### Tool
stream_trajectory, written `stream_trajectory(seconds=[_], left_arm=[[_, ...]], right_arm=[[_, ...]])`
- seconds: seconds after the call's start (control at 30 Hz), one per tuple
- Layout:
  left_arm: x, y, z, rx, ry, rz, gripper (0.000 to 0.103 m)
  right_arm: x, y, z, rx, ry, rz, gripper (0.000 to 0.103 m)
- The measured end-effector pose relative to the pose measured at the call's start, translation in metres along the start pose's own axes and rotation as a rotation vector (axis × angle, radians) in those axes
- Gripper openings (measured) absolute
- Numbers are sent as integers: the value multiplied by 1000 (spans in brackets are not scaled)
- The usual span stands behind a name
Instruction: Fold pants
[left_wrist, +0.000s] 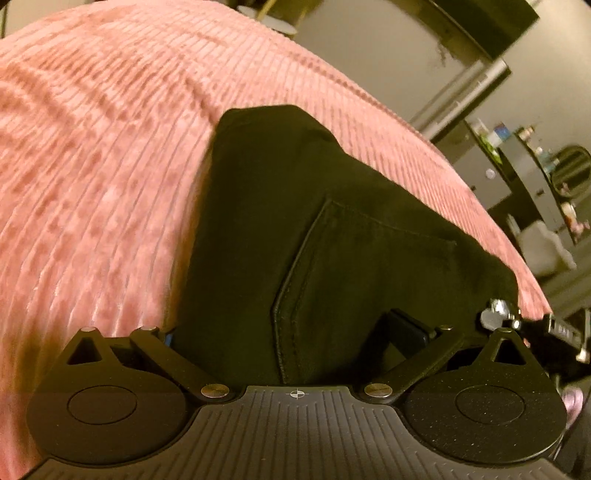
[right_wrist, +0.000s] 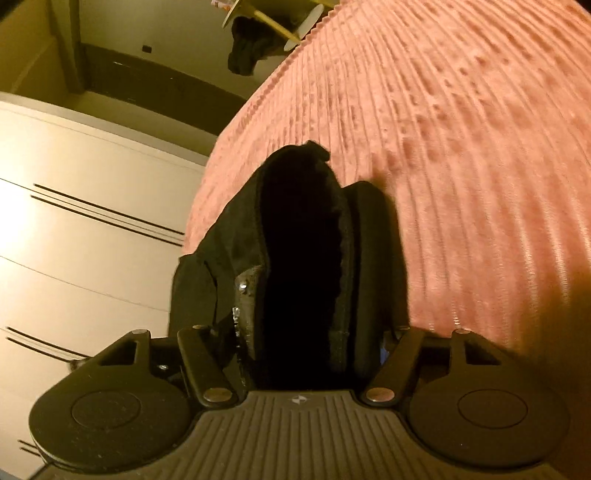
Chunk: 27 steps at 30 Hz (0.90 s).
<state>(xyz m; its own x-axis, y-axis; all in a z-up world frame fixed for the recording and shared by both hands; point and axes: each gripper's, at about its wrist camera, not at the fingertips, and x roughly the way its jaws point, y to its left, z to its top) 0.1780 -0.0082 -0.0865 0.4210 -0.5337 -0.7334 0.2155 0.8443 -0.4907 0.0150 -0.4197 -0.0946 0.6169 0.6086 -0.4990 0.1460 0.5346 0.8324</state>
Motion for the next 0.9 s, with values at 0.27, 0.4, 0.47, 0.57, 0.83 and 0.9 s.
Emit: stream_trajectory(seconds=[0.27,0.4,0.47,0.57,0.83,0.9], left_arm=[[-30,-8,5,-31,-48,19,64],[-48,-20,13,-9,-98,-13,64],[-57,-24,23,-8,-133,-26,59],[-69,-29,37,-16,-204,-30,57],[-80,-1,25,-114,-329,213,97],[-79,12,14,-121,-288,249,97]], right_arm=[[-9,54,-5,-136,-53,-23,45],[-6,83,12,-204,-75,-8,43],[-3,100,25,-254,-101,-26,43],[-1,116,40,-276,-151,-40,43],[6,128,53,-279,-311,-220,78],[5,121,35,-278,-284,-202,78]])
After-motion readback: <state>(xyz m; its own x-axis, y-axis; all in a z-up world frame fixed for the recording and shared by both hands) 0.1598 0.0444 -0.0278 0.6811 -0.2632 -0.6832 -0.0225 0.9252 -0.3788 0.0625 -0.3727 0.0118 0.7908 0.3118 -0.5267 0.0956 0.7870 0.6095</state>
